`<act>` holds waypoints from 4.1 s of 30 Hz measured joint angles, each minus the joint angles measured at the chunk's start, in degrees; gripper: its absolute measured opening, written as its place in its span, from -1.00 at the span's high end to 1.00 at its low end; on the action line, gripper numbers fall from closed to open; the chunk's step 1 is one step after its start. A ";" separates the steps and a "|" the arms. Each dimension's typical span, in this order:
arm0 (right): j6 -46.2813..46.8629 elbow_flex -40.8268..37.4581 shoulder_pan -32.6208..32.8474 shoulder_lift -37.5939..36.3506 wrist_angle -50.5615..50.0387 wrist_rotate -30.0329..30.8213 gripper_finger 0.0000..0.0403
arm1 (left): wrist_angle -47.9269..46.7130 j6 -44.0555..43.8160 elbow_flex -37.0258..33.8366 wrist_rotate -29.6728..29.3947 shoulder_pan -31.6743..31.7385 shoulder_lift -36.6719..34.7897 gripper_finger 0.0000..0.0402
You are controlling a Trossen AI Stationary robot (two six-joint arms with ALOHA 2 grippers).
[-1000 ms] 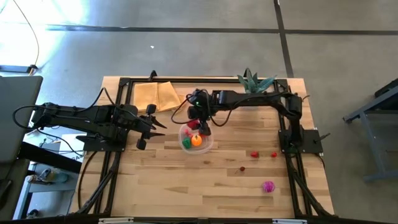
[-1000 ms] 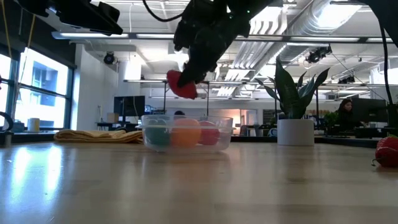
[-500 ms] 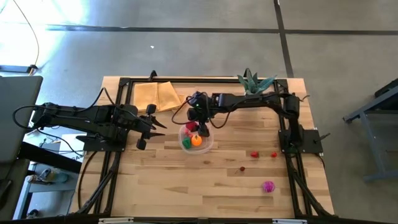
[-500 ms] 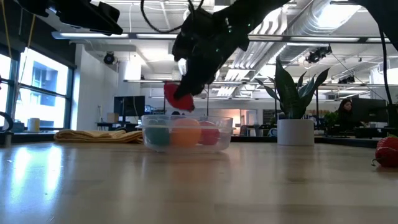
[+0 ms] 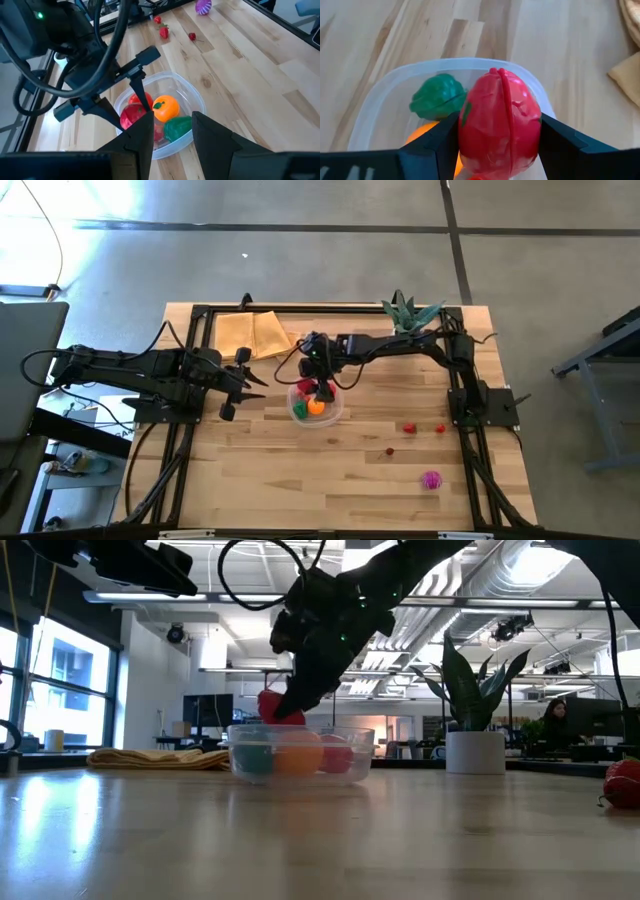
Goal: Pick and placing Produce into tupperware
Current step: Put the pink dragonfruit into the transparent bin, then put the red strawberry into the transparent bin
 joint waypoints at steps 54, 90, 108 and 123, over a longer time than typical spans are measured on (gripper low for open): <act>-0.48 11.21 0.58 1.75 -19.59 5.09 -0.21 | -0.23 -0.01 0.00 0.02 0.01 0.02 0.40; 63.24 -17.85 17.67 -48.39 -53.48 26.08 -0.21 | -0.37 0.01 0.00 -0.20 0.00 0.01 0.40; 77.13 -53.23 19.73 -55.88 -24.69 13.38 -0.21 | -0.39 -0.01 0.00 -0.20 0.00 0.02 0.40; 75.82 -54.01 22.31 -46.13 -22.46 13.72 -0.21 | -0.42 -0.01 0.00 -0.20 0.00 0.00 0.40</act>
